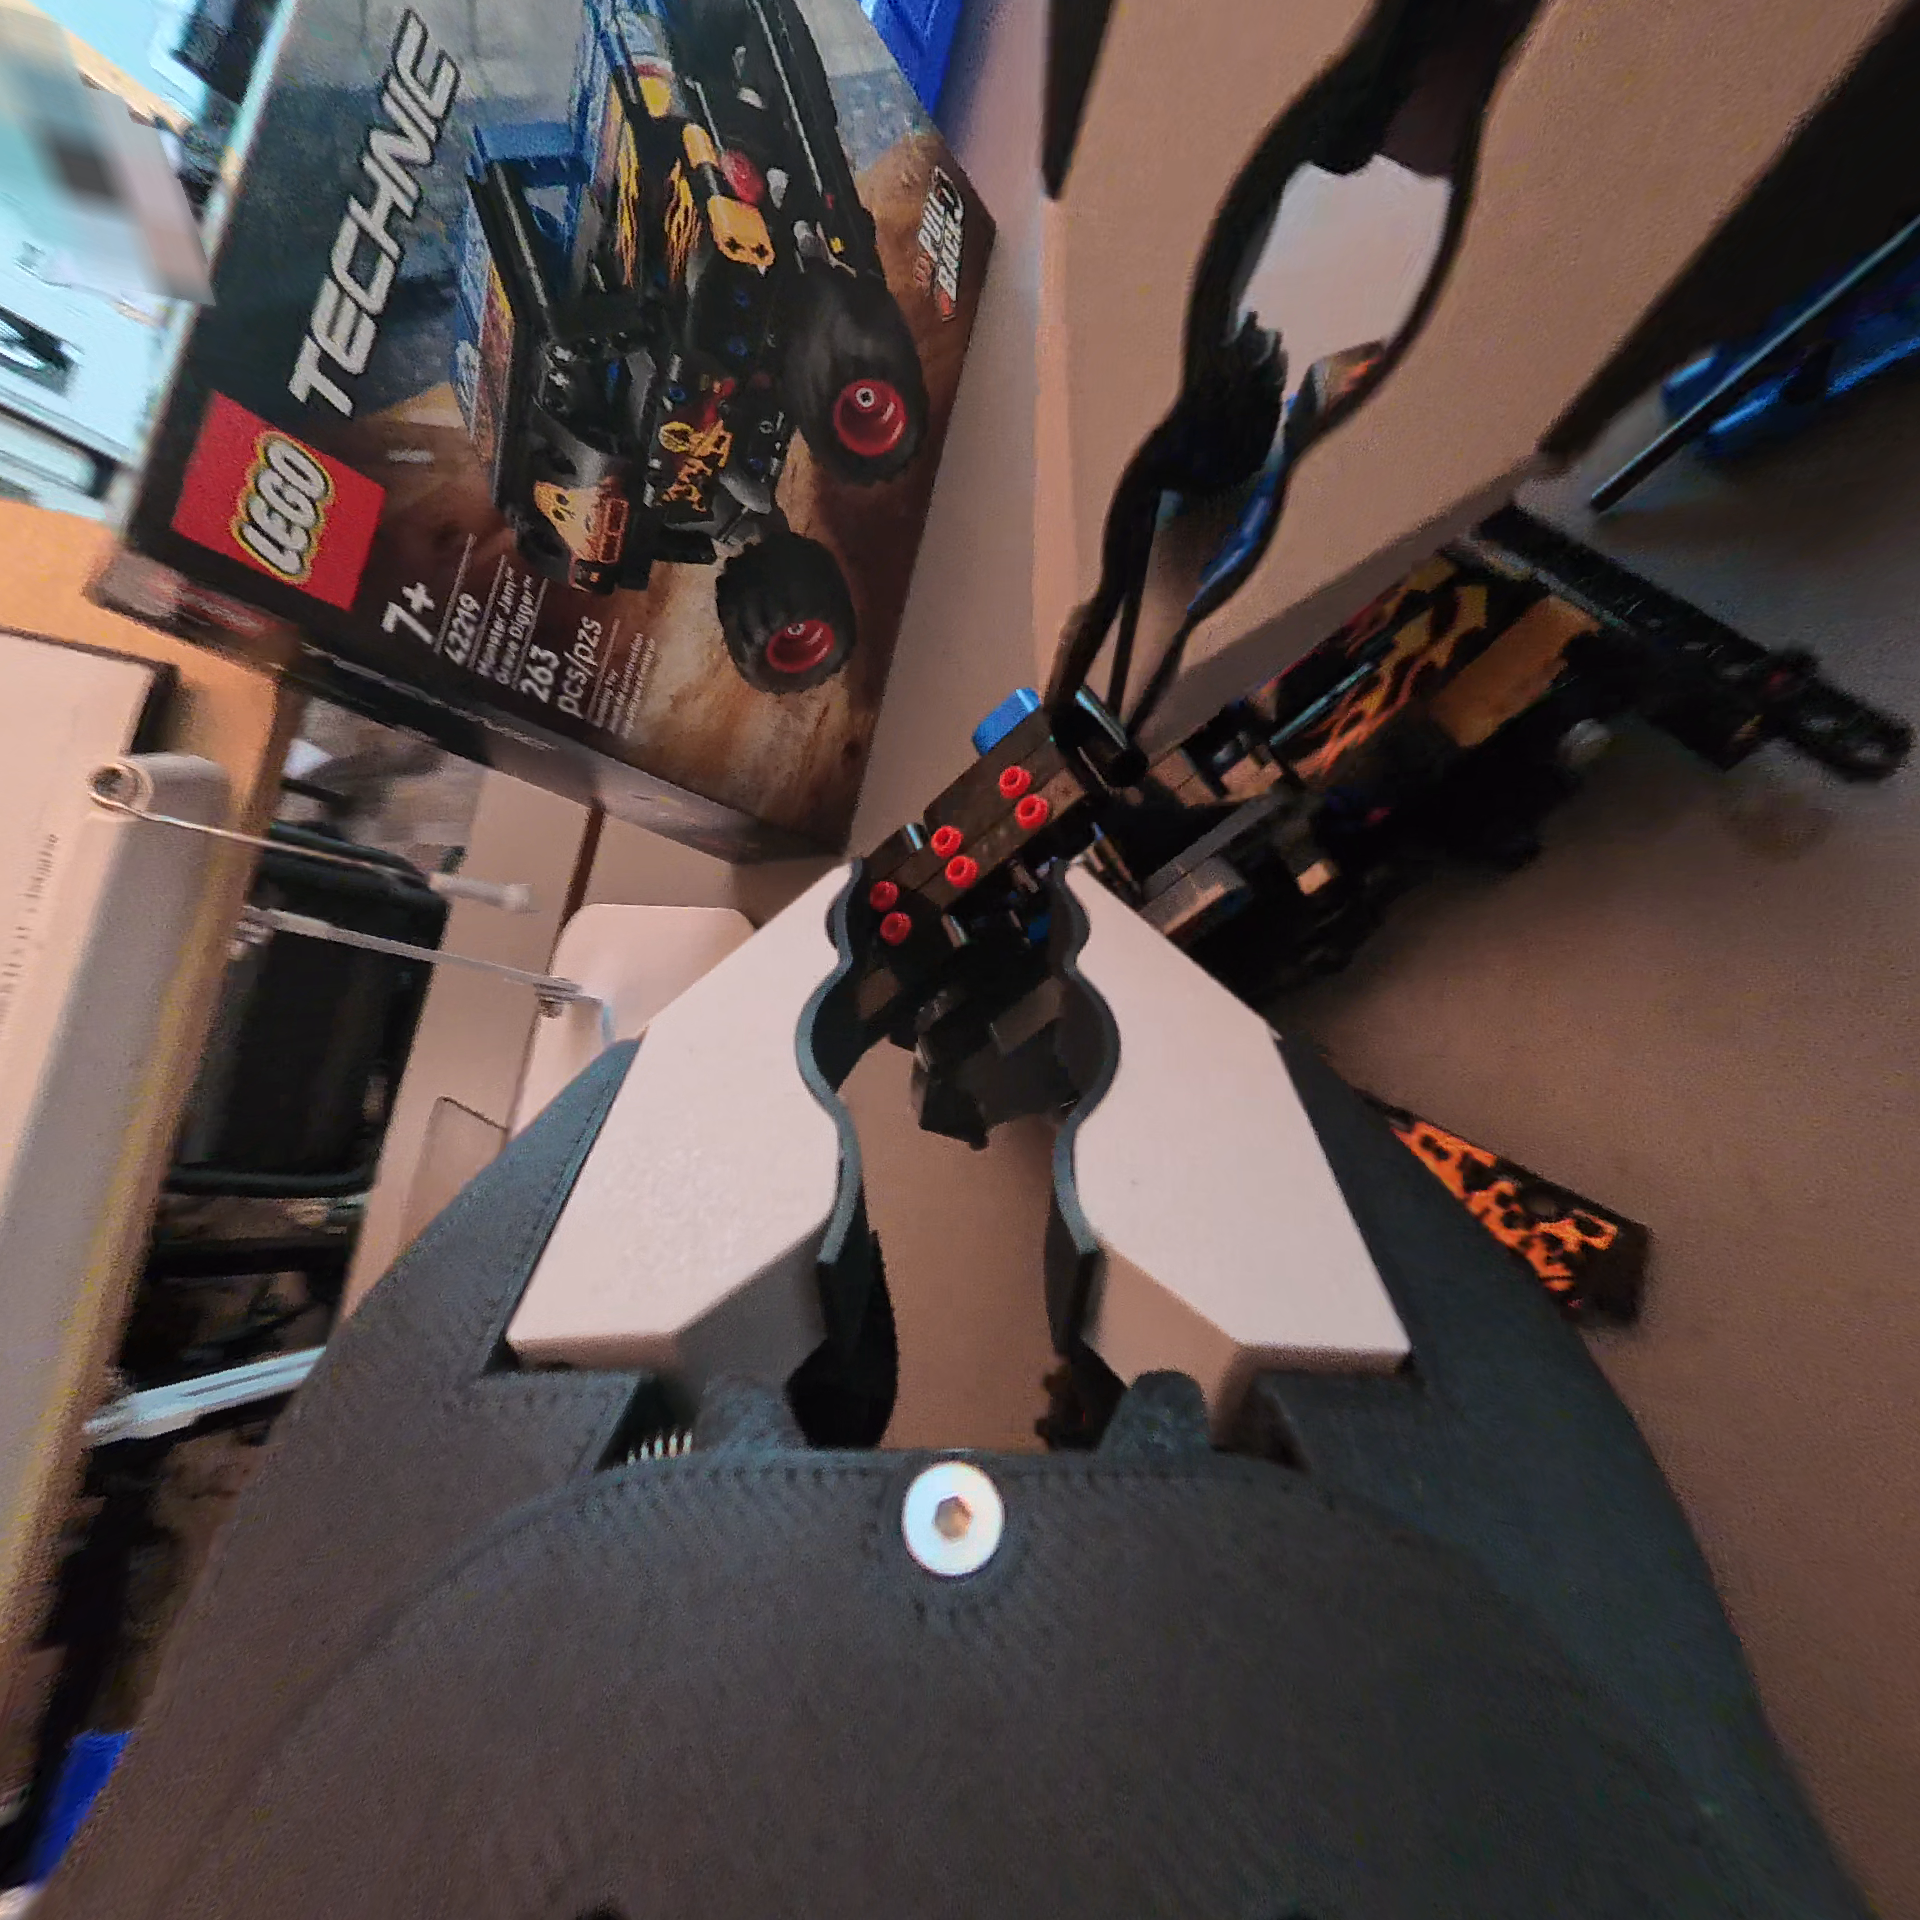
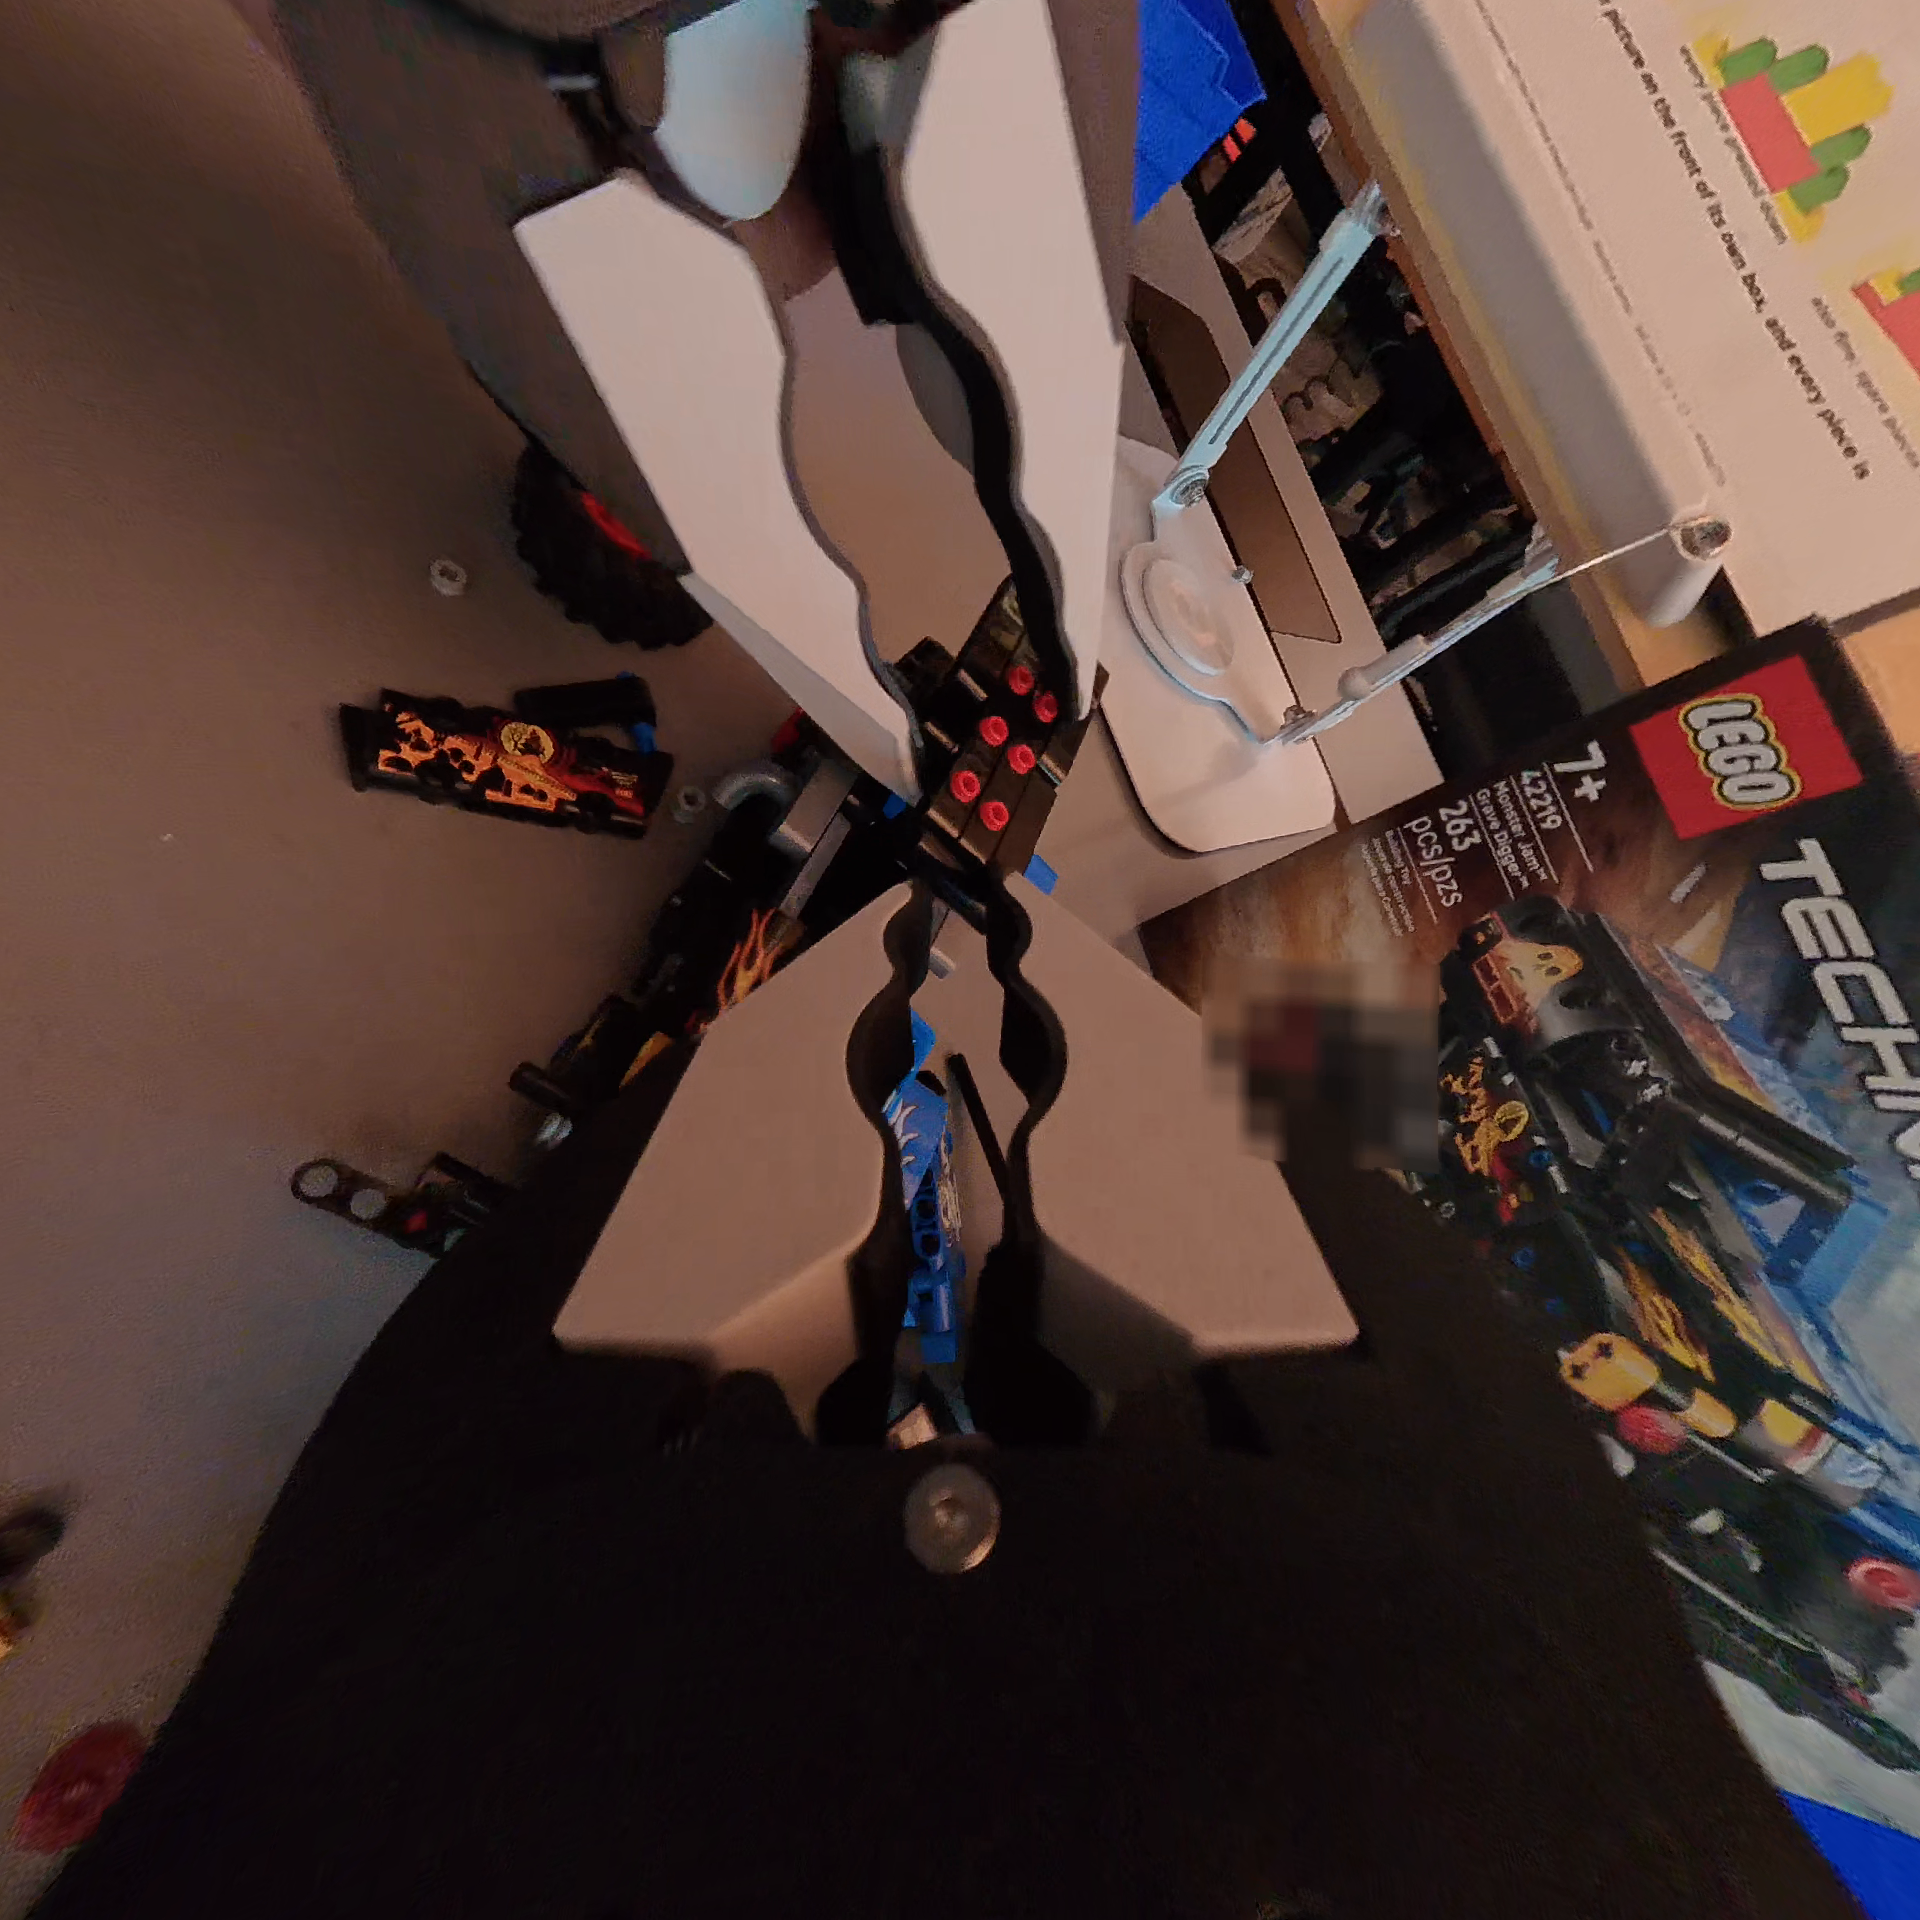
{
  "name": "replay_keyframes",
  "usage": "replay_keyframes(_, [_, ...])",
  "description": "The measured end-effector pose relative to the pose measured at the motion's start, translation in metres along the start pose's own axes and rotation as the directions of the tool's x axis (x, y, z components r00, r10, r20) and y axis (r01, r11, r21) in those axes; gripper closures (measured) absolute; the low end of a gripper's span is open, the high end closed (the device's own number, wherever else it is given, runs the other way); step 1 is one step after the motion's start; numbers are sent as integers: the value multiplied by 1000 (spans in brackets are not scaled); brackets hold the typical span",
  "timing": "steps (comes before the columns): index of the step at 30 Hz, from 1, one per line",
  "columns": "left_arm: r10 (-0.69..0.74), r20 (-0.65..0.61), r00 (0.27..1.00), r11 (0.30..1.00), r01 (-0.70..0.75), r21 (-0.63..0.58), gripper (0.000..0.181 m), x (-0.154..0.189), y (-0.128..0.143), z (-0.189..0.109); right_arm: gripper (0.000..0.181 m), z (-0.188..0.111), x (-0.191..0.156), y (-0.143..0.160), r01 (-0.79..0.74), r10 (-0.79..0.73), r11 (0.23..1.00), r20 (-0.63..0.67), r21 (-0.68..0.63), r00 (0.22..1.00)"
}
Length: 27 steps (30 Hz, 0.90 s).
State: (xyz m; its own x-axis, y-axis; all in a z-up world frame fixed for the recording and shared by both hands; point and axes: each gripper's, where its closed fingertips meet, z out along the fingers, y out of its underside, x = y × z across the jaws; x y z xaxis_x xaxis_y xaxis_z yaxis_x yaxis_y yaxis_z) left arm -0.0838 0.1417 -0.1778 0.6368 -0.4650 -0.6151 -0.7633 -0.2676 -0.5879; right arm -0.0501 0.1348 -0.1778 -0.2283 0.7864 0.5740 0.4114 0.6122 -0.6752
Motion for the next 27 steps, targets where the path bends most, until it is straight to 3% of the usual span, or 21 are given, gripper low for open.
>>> replay_keyframes(8, [275, 147, 950, 962, -271, -44, 166, -1, -7, 7, 181, -7, 19, 3, -223, 219, 973, 65, 58, 974])
replay_keyframes(12, [303, 163, 939, 953, -298, -55, 165, 3, -10, 11, 181, -3, 14, 4, -165, 161, 985, 74, 42, 984])
replay_keyframes(15, [313, 180, 933, 950, -308, -57, 165, 3, -12, 11, 152, -4, 15, -3, -91, 89, 994, 26, 57, 996])
replay_keyframes(19, [357, 227, 906, 934, -354, -57, 166, 6, -19, 12, 162, 7, 11, 6, -69, 69, 998, 32, 4, 997])
replay_keyframes(27, [435, 319, 842, 900, -419, -121, 174, 4, -17, 13, 166, 12, 16, 8, -178, 178, 984, 49, 10, 983])
